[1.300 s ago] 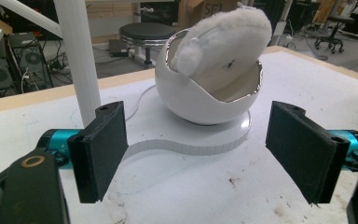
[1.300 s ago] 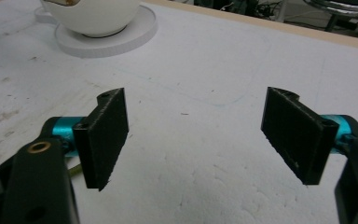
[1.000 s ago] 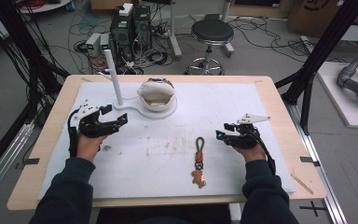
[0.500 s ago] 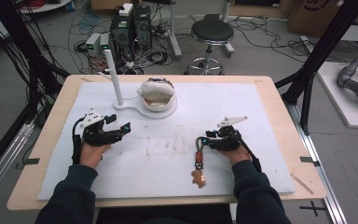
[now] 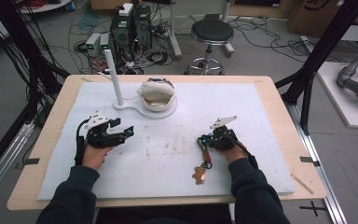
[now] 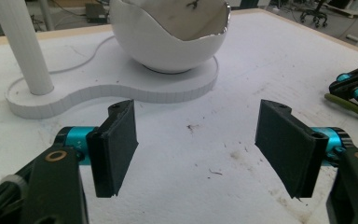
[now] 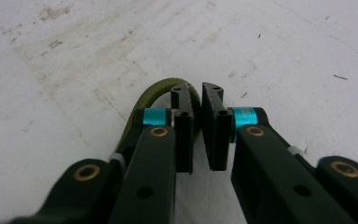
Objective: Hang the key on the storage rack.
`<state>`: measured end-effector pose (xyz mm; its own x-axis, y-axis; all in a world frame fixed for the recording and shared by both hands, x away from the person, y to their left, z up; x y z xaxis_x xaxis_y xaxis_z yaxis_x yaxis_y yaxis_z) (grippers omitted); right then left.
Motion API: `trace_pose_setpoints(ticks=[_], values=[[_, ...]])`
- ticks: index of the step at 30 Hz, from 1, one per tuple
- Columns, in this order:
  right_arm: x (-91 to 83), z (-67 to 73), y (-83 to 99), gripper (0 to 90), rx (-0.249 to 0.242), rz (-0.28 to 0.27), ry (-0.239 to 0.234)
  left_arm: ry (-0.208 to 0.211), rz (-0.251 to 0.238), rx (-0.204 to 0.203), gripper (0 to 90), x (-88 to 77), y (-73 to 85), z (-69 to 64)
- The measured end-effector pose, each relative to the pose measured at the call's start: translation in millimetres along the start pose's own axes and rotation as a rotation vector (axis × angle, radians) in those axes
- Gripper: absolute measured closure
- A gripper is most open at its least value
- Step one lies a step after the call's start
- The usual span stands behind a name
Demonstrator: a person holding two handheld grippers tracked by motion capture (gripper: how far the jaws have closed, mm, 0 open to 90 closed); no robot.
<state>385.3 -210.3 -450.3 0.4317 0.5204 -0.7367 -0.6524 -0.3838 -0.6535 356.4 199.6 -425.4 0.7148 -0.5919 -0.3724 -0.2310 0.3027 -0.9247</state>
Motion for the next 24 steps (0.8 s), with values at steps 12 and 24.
trace_pose_setpoints(ticks=[12, 24], values=[[-16.1, 5.6, -10.7, 86.0, 0.097, -0.225, -0.024, 0.079, 0.009, 0.021, 34.4, 13.8, -5.1, -18.3], [-22.6, 30.9, -53.9, 86.5, 0.034, -0.354, -0.042, 0.014, -0.036, 0.012, 34.4, -8.9, -5.4, 2.0]])
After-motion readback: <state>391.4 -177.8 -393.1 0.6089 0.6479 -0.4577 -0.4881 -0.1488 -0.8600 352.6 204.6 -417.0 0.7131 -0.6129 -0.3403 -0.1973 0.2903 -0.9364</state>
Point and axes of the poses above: each handheld gripper's, and its own axes: x roughly forward along the jaws, y roughly out of its underside, z roughly to its left, the point moved 1 cm from there along x, roughly forward along the jaws, and after that the axes turned 14 degrees about x, right-handed, at the moved point
